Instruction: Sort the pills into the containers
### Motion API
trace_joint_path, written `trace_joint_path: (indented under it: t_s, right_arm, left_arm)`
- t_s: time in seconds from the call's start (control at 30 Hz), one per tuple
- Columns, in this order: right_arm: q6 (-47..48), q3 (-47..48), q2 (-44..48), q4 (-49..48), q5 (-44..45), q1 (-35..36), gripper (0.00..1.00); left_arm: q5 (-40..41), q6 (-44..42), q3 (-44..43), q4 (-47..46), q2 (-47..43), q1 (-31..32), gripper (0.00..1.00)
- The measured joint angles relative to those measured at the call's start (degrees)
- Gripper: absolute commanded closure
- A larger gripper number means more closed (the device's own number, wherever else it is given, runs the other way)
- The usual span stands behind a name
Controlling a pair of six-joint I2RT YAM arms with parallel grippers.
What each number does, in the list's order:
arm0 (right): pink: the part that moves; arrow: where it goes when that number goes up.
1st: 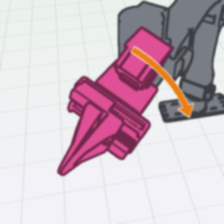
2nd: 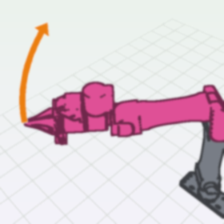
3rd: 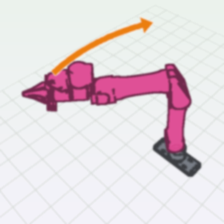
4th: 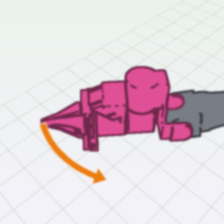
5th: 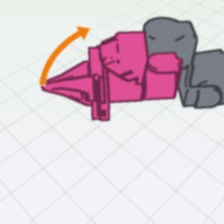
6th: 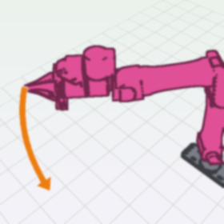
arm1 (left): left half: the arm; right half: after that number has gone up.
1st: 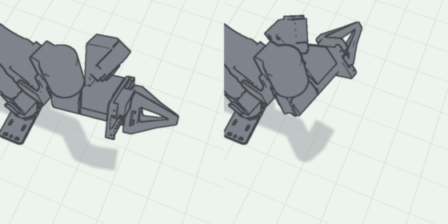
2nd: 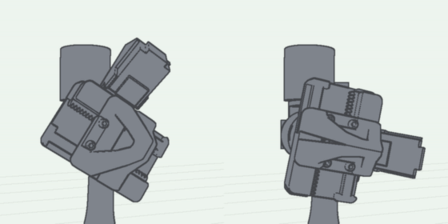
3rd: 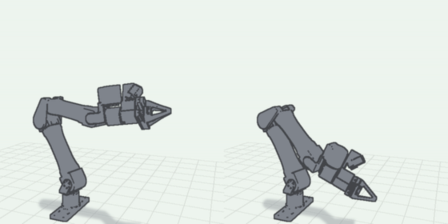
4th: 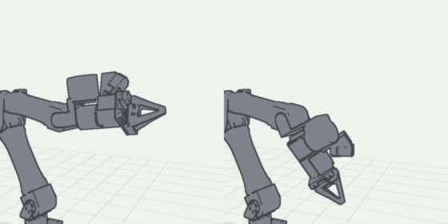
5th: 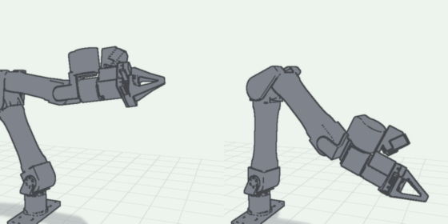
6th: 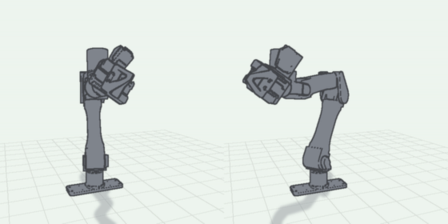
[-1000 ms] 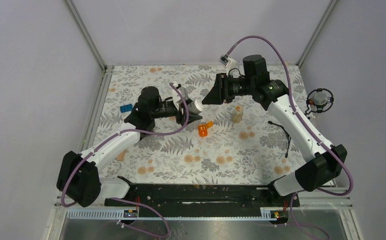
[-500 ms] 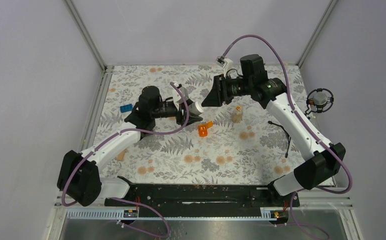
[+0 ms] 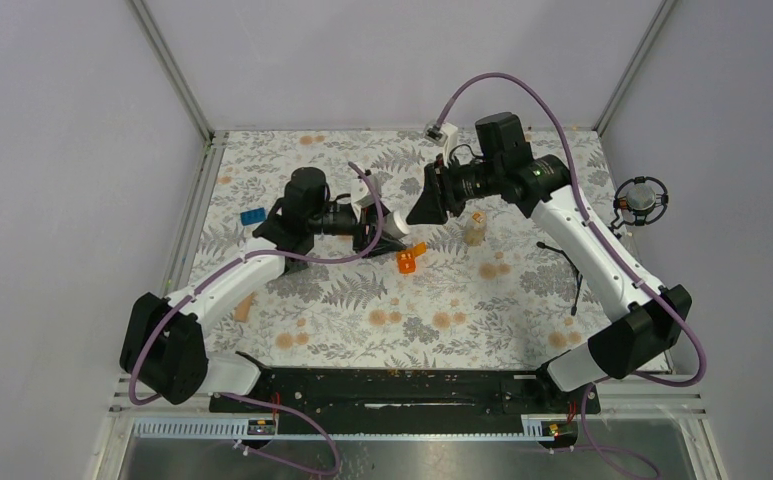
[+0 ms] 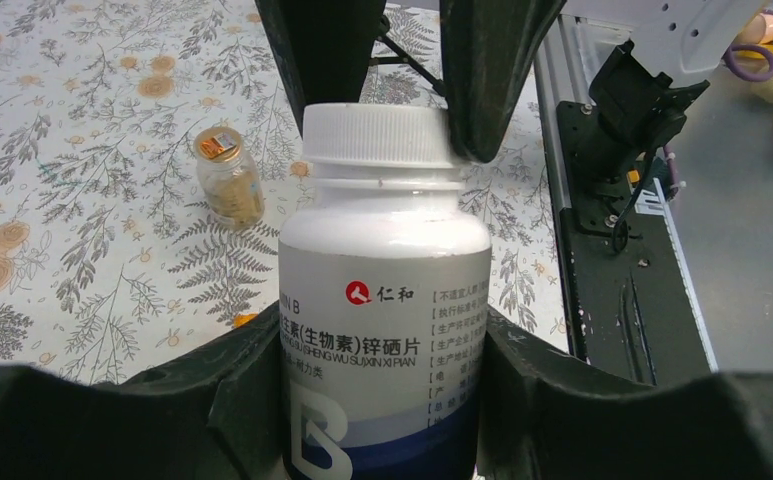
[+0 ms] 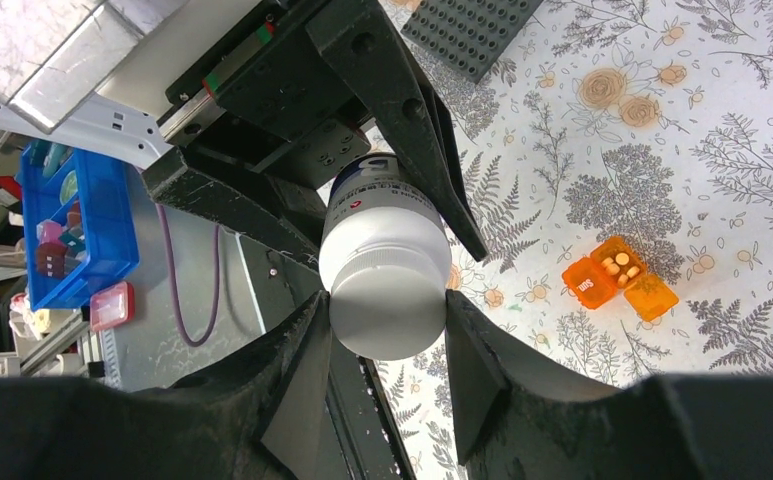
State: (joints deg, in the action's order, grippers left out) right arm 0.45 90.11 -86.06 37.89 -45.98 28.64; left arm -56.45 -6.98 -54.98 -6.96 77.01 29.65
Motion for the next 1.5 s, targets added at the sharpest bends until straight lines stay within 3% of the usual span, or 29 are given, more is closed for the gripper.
trace_joint_path:
  t_s: [0.17,0.3,0.63,1.17,1.5]
  right_arm:
    - [-2.45,-0.15,0.11,-1.33,1.07,0.2,0.56]
    - [-8.17,0.22,-0.24,-2.56,3.85,0.39,0.54]
    - [-20.55,10.71,-6.49,2.36,13.51,0.68,0.53]
    - [-26.97,14.16,-8.41,3.48,18.62,1.97,0.35]
    - [-26.45,15.26,-8.61,3.61,17.79,3.61,0.11]
  left_arm:
    - [-0.22,1.6,0.57,-2.43,0.0,-0.11,1.0]
    - [1.81,3.17,3.3,-9.6,0.04,-0.26,1.0]
    - [11.63,4.09,4.0,-18.08,1.79,-0.09,1.0]
    - [16.33,7.02,6.49,-28.92,2.67,1.77,1.0]
    - [15.04,10.12,9.73,-37.75,2.05,3.28,1.0]
